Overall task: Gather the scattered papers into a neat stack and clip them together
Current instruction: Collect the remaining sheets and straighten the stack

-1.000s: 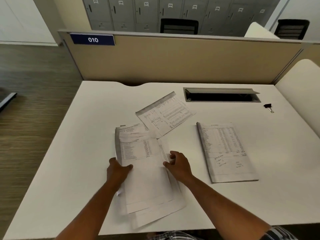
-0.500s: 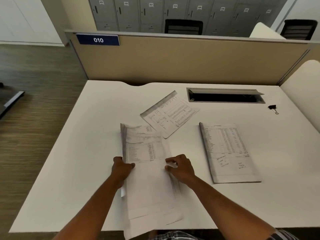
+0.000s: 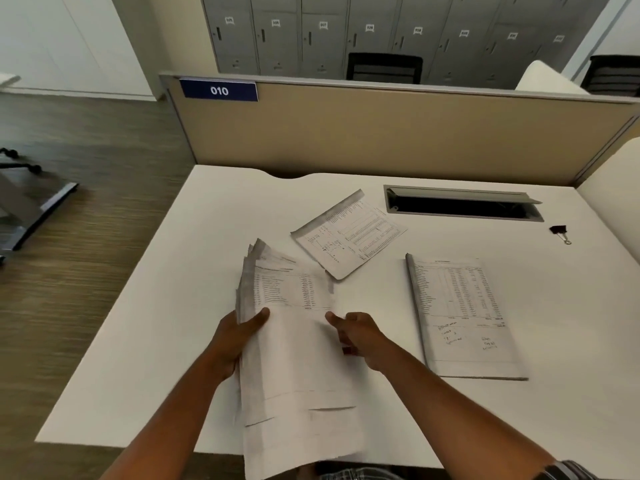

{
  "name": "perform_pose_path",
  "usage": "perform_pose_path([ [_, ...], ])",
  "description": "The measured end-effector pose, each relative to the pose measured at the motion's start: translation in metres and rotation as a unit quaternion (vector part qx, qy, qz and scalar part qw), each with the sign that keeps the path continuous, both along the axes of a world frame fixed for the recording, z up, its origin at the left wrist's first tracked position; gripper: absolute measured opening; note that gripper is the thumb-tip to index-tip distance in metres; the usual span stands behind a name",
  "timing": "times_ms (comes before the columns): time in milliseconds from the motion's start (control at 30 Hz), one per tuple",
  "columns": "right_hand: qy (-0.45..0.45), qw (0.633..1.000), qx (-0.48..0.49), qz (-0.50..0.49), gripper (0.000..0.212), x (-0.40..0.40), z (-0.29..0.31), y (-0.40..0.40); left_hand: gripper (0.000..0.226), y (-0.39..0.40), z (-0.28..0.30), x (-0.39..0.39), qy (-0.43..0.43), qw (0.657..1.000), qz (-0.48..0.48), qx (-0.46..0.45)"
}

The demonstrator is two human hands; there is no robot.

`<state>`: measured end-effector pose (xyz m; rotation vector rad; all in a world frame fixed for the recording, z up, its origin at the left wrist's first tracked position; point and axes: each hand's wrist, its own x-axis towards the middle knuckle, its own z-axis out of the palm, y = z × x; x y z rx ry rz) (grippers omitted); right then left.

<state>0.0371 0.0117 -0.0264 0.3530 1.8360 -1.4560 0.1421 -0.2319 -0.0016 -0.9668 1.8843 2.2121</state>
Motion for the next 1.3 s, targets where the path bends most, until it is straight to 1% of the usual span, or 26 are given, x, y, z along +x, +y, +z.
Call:
perform_pose_path([
  [67,-0.046,0.998,-0.037,0.025,0.049,0.0,0.003,0.002,0.047,-0.004,0.004,0.004,-0.005,1.0,0.002,-0.004],
  [133,-0.089,0.991,-0.086,0.051,0.055,0.002,0.005,0.004,0.047,-0.006,0.005,0.008,-0.014,1.0,0.006,-0.008],
  [200,-0.091,0.986,-0.127,0.054,0.053,0.005,0.005,0.001,0.044,-0.005,0.003,0.014,-0.014,1.0,0.01,0.001],
  [300,-0.021,0.99,-0.138,0.023,0.044,0.007,0.006,-0.002,0.034,-0.001,0.0,0.021,0.007,1.0,0.015,-0.004],
  [367,0.035,0.99,-0.135,0.005,0.038,0.003,0.012,0.0,0.031,0.002,-0.004,0.024,0.025,0.999,0.017,-0.02],
  [433,0.081,0.985,-0.154,-0.015,0.033,-0.005,0.019,0.008,0.03,0.009,-0.006,0.021,0.041,0.999,0.017,-0.029],
  [467,0.106,0.982,-0.156,-0.025,0.03,-0.008,0.025,0.012,0.027,0.013,-0.004,0.019,0.052,0.998,0.018,-0.038],
  [533,0.174,0.976,-0.129,-0.036,0.025,-0.016,0.036,0.024,0.022,0.028,0.002,0.007,0.086,0.993,0.022,-0.08],
  [600,0.248,0.963,-0.097,-0.036,0.024,-0.025,0.048,0.035,0.017,0.047,0.013,-0.009,0.116,0.984,0.03,-0.129],
  [667,0.307,0.946,-0.09,-0.052,0.029,-0.032,0.062,0.045,0.015,0.068,0.027,-0.029,0.135,0.972,0.045,-0.185],
  [733,0.351,0.928,-0.097,-0.084,0.031,-0.038,0.077,0.052,0.016,0.086,0.045,-0.046,0.16,0.957,0.076,-0.228],
  [800,0.39,0.909,-0.1,-0.11,0.029,-0.044,0.091,0.062,0.013,0.106,0.063,-0.061,0.2,0.939,0.105,-0.26],
  [867,0.42,0.893,-0.109,-0.121,0.031,-0.049,0.103,0.072,0.016,0.122,0.077,-0.072,0.244,0.921,0.123,-0.277],
  [967,0.432,0.878,-0.162,-0.125,0.045,-0.053,0.112,0.084,0.032,0.135,0.085,-0.079,0.294,0.893,0.14,-0.31],
  [1000,0.433,0.877,-0.168,-0.121,0.05,-0.055,0.112,0.088,0.038,0.138,0.085,-0.081,0.304,0.882,0.142,-0.33],
  [1033,0.428,0.881,-0.166,-0.113,0.053,-0.056,0.11,0.091,0.04,0.14,0.084,-0.082,0.306,0.876,0.144,-0.344],
  [1100,0.405,0.899,-0.137,-0.093,0.052,-0.059,0.103,0.096,0.03,0.145,0.081,-0.085,0.297,0.876,0.149,-0.349],
  [1200,0.378,0.919,-0.086,-0.069,0.033,-0.06,0.089,0.1,0.009,0.151,0.073,-0.09,0.276,0.887,0.138,-0.343],
  [1233,0.374,0.922,-0.082,-0.065,0.029,-0.06,0.084,0.101,0.007,0.154,0.071,-0.091,0.271,0.89,0.134,-0.343],
  [1300,0.371,0.923,-0.082,-0.062,0.028,-0.06,0.082,0.102,0.007,0.157,0.071,-0.09,0.273,0.89,0.131,-0.34],
])
